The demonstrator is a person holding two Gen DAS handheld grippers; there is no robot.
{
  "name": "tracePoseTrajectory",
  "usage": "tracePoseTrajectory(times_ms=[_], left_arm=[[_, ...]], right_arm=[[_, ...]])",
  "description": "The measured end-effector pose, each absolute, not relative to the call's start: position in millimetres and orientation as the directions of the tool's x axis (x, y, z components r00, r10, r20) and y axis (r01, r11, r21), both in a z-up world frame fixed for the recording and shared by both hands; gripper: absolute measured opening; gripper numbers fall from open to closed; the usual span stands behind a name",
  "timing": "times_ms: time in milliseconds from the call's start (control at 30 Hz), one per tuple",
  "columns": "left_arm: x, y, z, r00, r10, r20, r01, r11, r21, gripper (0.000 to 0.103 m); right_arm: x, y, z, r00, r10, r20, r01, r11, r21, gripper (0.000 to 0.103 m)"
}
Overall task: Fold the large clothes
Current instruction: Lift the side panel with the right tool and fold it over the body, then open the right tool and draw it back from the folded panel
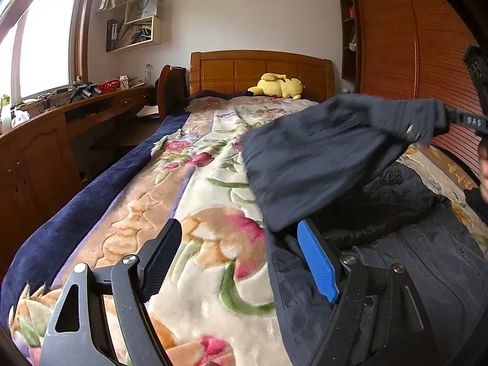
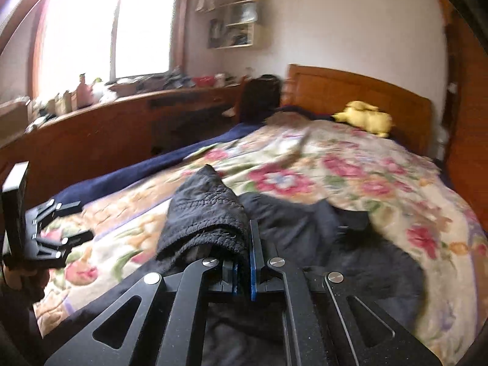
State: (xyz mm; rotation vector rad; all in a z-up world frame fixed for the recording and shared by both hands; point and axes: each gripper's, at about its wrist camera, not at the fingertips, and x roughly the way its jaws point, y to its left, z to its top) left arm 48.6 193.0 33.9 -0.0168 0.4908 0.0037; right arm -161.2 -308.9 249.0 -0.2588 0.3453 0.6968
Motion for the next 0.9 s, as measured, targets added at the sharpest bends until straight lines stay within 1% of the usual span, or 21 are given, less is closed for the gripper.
tracePoseTrajectory(times_ms=[100,267,333,400,467,500,533,567,600,633,700,800,900], left_arm=[[49,188,34,0.881,-0.018,-0.472,0.008,1.0,-0.023,0.079],[50,177,34,0.881,-0.045,-0.471,0.038,0.999,-0.024,0.079],[51,170,34,0.881,-0.051,-0.471,0.049,0.999,-0.017,0.079],[51,166,33,0.879,-0.055,-0.473,0.057,0.998,-0.009,0.079],[51,161,32,0.876,-0.06,-0.478,0.068,0.998,-0.001,0.079],[52,159,32,0.875,-0.06,-0.48,0.07,0.998,0.003,0.079],[52,157,32,0.874,-0.059,-0.482,0.072,0.997,0.008,0.079],[52,155,32,0.873,-0.059,-0.484,0.075,0.997,0.013,0.079],[52,153,31,0.873,-0.06,-0.485,0.078,0.997,0.017,0.079],[52,152,31,0.872,-0.063,-0.485,0.082,0.996,0.019,0.079],[53,150,30,0.871,-0.068,-0.486,0.088,0.996,0.019,0.079],[54,147,30,0.868,-0.085,-0.489,0.102,0.995,0.008,0.079],[53,141,30,0.867,-0.106,-0.488,0.121,0.993,-0.001,0.079]], right_arm=[[-156,-340,245,0.762,0.495,-0.419,-0.588,0.798,-0.127,0.005],[-129,-396,201,0.771,0.331,-0.544,-0.452,0.886,-0.102,0.005],[-121,-417,179,0.774,0.26,-0.578,-0.392,0.913,-0.115,0.005],[-114,-434,158,0.754,0.219,-0.62,-0.357,0.928,-0.106,0.005],[-106,-450,136,0.712,0.201,-0.672,-0.33,0.941,-0.069,0.011],[-104,-455,126,0.7,0.185,-0.69,-0.311,0.948,-0.061,0.02],[-103,-462,117,0.691,0.182,-0.7,-0.294,0.955,-0.043,0.025],[-105,-467,112,0.681,0.215,-0.701,-0.304,0.953,-0.004,0.027],[-110,-471,107,0.678,0.251,-0.691,-0.32,0.947,0.03,0.032],[-115,-474,105,0.689,0.25,-0.68,-0.323,0.946,0.02,0.038],[-113,-478,104,0.719,0.214,-0.662,-0.329,0.943,-0.053,0.04],[-135,-468,101,0.755,0.19,-0.628,-0.358,0.921,-0.152,0.044],[-150,-452,114,0.785,0.215,-0.581,-0.397,0.895,-0.206,0.05]])
